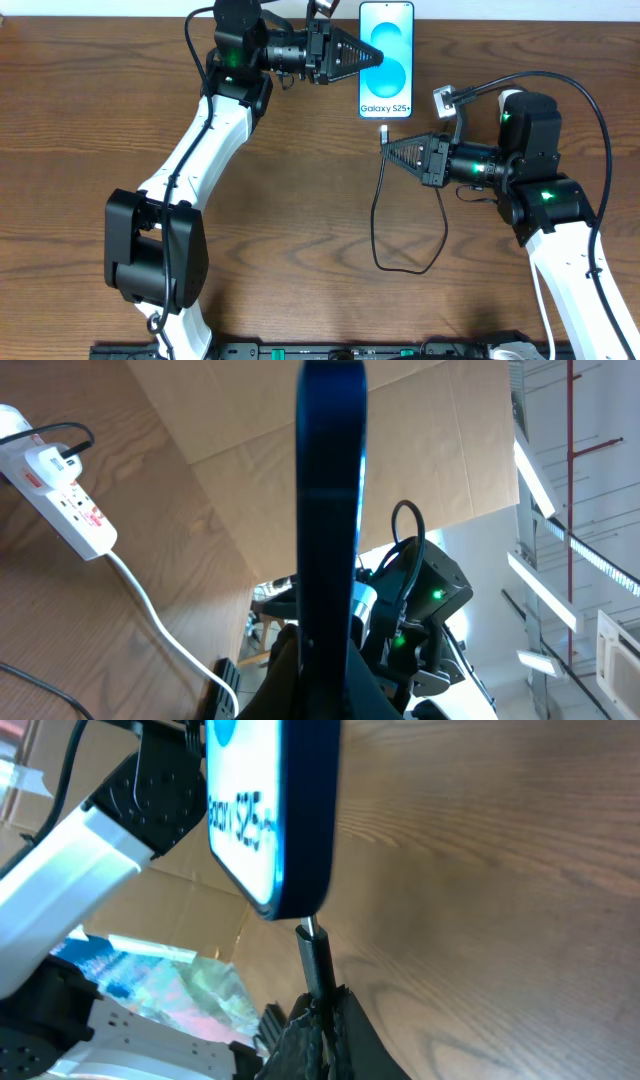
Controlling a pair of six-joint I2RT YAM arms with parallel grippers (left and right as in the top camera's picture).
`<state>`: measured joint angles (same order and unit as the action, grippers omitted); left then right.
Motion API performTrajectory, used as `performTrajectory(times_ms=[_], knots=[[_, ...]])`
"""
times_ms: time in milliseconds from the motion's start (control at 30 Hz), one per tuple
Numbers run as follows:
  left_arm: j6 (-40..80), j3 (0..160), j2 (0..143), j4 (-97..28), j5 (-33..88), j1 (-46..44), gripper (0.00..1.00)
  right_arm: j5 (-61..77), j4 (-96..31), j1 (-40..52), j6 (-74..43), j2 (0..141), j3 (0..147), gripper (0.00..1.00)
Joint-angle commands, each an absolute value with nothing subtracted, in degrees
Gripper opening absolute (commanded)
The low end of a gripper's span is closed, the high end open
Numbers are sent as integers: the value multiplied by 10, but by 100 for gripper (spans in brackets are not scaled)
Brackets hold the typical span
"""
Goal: Plug charger to phone and switch on socket
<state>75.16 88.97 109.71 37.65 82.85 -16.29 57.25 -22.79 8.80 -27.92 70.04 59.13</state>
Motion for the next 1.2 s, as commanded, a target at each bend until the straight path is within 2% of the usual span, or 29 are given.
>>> performTrajectory(times_ms=[0, 1167], knots=[[737, 901, 1086, 385, 834, -162, 7, 592, -225, 91, -306, 695, 592, 2], [680, 901, 1086, 360, 837, -157, 7, 580, -201, 90, -343, 695, 592, 2]])
